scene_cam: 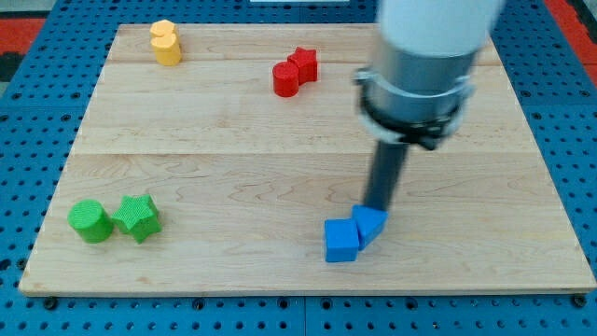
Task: Move red circle along with red star towards top center
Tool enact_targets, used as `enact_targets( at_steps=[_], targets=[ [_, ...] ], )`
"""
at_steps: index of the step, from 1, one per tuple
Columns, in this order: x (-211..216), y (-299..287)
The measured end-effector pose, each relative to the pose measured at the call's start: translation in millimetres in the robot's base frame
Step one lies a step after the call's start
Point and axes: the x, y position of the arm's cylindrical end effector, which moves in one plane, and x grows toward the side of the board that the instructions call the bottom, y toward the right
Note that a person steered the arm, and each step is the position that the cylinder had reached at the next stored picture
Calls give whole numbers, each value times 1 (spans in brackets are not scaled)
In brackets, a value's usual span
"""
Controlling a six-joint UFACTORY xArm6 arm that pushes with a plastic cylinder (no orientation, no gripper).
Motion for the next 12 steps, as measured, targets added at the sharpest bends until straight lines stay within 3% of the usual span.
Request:
enact_targets(
  at_steps=[2,4,7,12],
  targets=[
    [-8,-14],
    [-67,23],
    [-78,-61],
    [-95,-92]
  ],
)
